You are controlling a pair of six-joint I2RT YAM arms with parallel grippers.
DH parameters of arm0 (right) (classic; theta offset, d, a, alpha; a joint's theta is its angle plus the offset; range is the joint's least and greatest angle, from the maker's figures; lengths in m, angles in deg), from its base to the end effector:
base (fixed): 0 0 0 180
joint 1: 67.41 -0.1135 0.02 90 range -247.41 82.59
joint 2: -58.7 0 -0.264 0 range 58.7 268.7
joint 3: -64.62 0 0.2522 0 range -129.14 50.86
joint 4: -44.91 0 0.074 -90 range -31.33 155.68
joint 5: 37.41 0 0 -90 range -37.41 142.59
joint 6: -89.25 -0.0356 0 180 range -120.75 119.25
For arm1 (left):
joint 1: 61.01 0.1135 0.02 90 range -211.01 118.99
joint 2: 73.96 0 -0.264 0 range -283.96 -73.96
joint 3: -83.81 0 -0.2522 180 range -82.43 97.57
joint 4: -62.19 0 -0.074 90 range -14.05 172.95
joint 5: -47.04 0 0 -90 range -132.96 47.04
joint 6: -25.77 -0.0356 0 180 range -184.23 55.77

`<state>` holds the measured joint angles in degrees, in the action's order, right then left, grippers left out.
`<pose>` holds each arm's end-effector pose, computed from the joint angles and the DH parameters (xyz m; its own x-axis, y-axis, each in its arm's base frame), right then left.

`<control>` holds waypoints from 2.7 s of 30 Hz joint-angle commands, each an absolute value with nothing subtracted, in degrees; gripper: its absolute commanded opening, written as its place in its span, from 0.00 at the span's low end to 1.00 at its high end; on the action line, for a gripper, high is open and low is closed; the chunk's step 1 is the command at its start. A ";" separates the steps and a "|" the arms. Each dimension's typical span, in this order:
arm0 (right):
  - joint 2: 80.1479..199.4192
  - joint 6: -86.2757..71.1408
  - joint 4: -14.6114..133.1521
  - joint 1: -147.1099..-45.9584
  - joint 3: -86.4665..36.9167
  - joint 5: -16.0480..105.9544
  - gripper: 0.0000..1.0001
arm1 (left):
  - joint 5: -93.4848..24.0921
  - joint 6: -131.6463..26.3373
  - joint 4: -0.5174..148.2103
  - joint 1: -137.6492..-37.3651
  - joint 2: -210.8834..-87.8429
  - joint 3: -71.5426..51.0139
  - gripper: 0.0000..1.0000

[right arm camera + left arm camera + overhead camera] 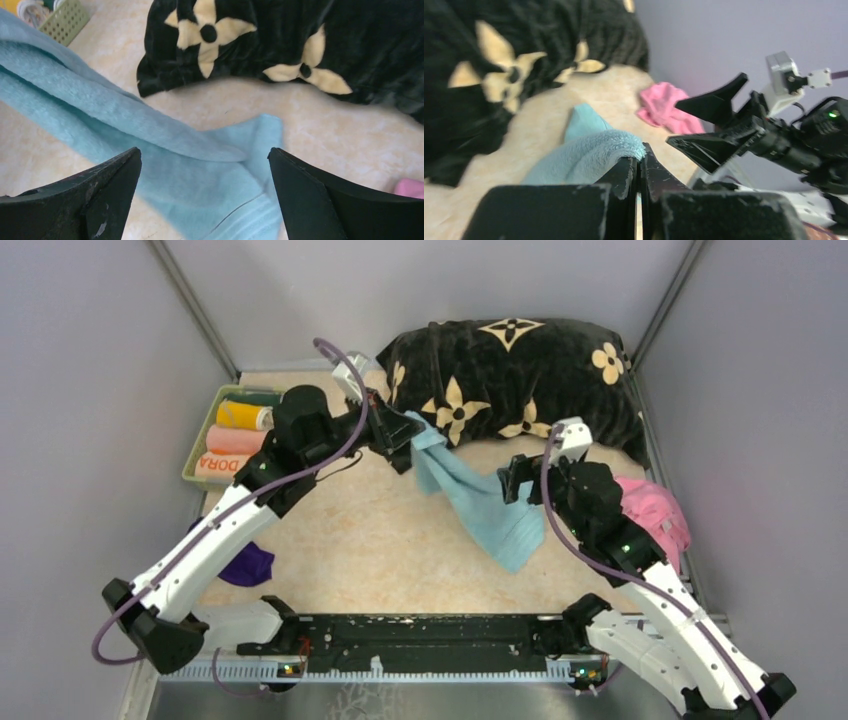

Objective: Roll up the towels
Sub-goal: Place the towel at the center of the board, then flatten out the towel at the center of the board.

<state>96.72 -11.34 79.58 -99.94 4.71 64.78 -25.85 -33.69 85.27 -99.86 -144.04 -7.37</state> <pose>0.1323 0.0755 0.3461 -0.2480 0.0549 -0.9672 -0.3117 0.9408 0.1333 0.2088 -0.1817 0.4346 -0.4715 -0.2438 -0.8475 0.6832 0.5067 -0.5259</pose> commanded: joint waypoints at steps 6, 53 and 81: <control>108.85 -15.39 77.82 -100.39 7.74 50.97 0.93 | -52.30 -42.23 90.52 -98.61 -138.84 -15.00 0.00; 136.14 -18.91 77.36 -81.80 0.83 59.19 0.50 | -65.21 -31.06 98.84 -92.08 -119.05 -48.35 0.66; 120.43 -20.15 77.66 -81.82 14.51 48.63 0.73 | -64.91 -31.13 113.23 -111.96 -153.31 -39.96 0.46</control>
